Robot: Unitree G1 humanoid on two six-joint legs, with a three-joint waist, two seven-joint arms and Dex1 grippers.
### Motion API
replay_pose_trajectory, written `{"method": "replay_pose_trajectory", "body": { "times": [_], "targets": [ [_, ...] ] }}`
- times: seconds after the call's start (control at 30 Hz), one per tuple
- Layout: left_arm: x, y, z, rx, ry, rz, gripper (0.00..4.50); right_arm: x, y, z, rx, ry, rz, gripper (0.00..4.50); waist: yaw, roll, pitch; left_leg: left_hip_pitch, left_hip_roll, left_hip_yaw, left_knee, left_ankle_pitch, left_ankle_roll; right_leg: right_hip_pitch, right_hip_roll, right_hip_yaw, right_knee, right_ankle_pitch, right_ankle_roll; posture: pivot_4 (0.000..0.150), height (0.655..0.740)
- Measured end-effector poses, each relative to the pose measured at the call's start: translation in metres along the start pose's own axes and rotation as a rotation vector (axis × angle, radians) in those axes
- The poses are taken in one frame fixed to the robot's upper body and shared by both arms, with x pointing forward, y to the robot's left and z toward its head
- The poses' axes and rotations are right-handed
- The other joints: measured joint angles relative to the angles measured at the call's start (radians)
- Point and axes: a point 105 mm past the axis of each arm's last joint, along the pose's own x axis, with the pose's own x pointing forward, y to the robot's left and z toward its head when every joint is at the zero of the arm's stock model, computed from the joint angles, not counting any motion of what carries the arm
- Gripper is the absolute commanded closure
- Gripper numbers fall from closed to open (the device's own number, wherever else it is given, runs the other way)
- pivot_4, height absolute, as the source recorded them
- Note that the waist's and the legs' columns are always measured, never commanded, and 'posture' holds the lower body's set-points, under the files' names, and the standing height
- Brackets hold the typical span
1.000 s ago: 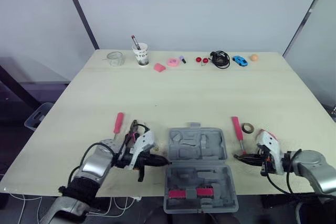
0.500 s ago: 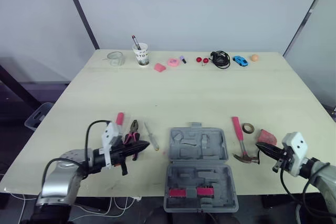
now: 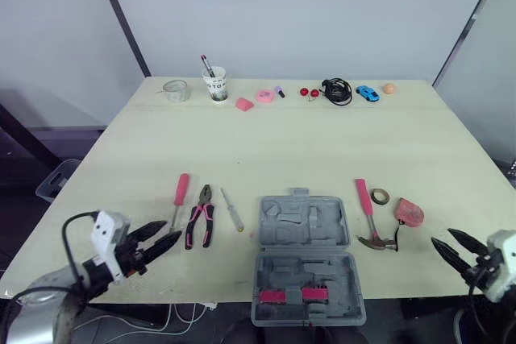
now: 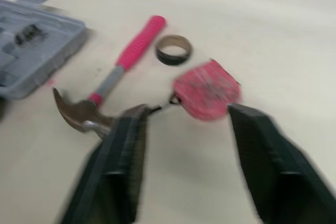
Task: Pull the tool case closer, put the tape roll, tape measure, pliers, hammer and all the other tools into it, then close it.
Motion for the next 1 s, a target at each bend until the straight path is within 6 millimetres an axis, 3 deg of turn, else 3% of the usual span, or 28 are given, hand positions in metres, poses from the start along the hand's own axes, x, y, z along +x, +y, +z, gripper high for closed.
{"method": "replay_pose_trajectory", "body": {
  "times": [0.07,0.2,0.33,0.47,1.0],
  "targets": [
    [-0.011,0.006,-0.007,-0.012,0.011,0.038,0.02,-0.008,0.004,-0.006,0.02,0.02,0.007,0.05,0.0,0.0,0.0,0.0,0.0,0.0,0.0,0.0,0.0,0.0,-0.002,0.0,0.0,0.0,0.0,0.15,0.74],
    [-0.035,0.012,-0.021,-0.035,0.045,0.101,0.02,-0.03,0.008,-0.019,0.07,0.065,0.002,0.05,0.0,0.0,0.0,0.0,0.0,0.0,-0.002,0.0,0.0,-0.001,-0.005,-0.001,-0.005,0.0,0.0,0.15,0.74],
    [-0.046,0.012,-0.026,-0.044,0.061,0.117,0.02,-0.038,0.011,-0.024,0.103,0.076,0.004,0.05,0.0,-0.001,-0.001,-0.001,0.0,0.0,-0.002,-0.001,-0.001,-0.001,-0.014,-0.004,-0.006,0.0,0.0,0.15,0.74],
    [-0.05,0.007,-0.029,-0.057,0.065,0.101,0.02,-0.046,0.007,-0.025,0.097,0.082,-0.022,0.05,0.001,-0.001,-0.001,-0.001,0.0,0.001,-0.004,-0.003,-0.004,-0.002,-0.026,-0.018,-0.006,0.0,0.0,0.15,0.74],
    [-0.043,-0.001,-0.015,-0.011,0.027,0.089,0.02,-0.031,0.007,-0.004,0.026,0.035,0.059,0.05,0.002,-0.001,-0.001,-0.002,-0.001,0.001,-0.004,0.0,0.0,-0.002,-0.022,-0.02,-0.007,0.0,0.0,0.15,0.74]
  ]
}}
